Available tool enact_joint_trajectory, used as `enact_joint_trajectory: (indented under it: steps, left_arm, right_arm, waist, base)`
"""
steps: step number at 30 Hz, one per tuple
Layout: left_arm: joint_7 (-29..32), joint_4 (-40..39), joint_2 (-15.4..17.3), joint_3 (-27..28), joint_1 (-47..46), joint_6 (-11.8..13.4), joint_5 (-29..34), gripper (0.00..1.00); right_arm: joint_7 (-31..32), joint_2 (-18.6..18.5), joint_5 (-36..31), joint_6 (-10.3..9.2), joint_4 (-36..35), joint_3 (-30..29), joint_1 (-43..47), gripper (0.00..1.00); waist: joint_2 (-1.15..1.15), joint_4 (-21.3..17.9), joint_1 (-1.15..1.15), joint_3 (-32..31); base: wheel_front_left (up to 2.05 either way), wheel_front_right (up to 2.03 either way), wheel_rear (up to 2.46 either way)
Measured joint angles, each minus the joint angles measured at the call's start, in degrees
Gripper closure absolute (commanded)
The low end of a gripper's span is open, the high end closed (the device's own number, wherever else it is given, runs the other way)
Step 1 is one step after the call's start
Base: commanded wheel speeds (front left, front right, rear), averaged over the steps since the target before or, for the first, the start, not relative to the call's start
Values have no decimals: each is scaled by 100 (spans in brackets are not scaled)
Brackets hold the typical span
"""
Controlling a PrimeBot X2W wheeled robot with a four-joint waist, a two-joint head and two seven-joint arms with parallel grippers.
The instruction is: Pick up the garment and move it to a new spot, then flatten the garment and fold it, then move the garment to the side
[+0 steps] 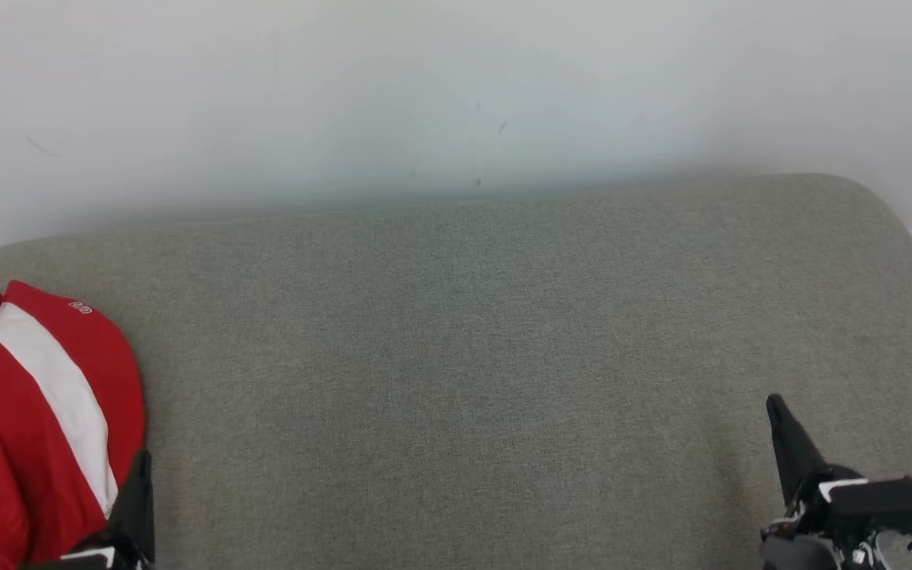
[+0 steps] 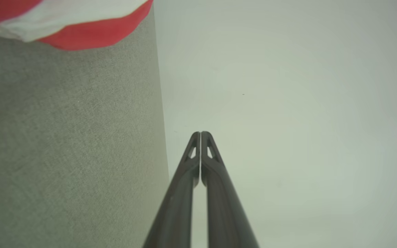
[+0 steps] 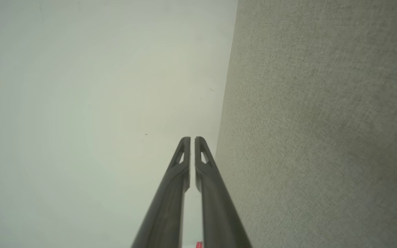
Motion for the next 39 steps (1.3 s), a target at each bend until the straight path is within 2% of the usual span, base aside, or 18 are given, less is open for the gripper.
enact_joint_trajectory:
  steps: [1, 2, 3, 13, 23, 39]
  left_arm:
    - [0, 49, -18, -9, 42, 0, 0, 100]
    - [0, 109, -36, -16, 99, 1, 0, 100]
    - [-1, 162, -52, -21, 147, 1, 0, 0]
    - [-210, 116, -22, -133, 202, 44, 275, 0]
    - [-435, -35, 177, -339, 200, 288, 1090, 0]
    - [-770, -188, 376, -560, 199, 554, 2583, 0]
  right_arm:
    - [0, 15, 0, 0, 62, 5, 52, 100]
    - [0, 34, 0, -1, 122, 9, 118, 100]
    - [-1, 49, -1, -1, 165, 18, 191, 0]
    - [-211, 52, -355, -57, 130, 252, 181, 0]
    - [-420, -107, -1185, -304, 62, 591, 67, 0]
    - [-775, -301, -2717, -547, 55, 1044, -80, 0]
  waist:
    - [0, 0, 0, 0]
    - [0, 0, 0, 0]
    - [0, 0, 0, 0]
    - [0, -3, 0, -13]
    - [0, -22, 0, -32]
    - [0, -51, 0, -42]
  base:
    - [0, 0, 0]
    - [0, 0, 0]
    - [0, 0, 0]
    - [0, 0, 0]
    - [0, 0, 0]
    - [0, 0, 0]
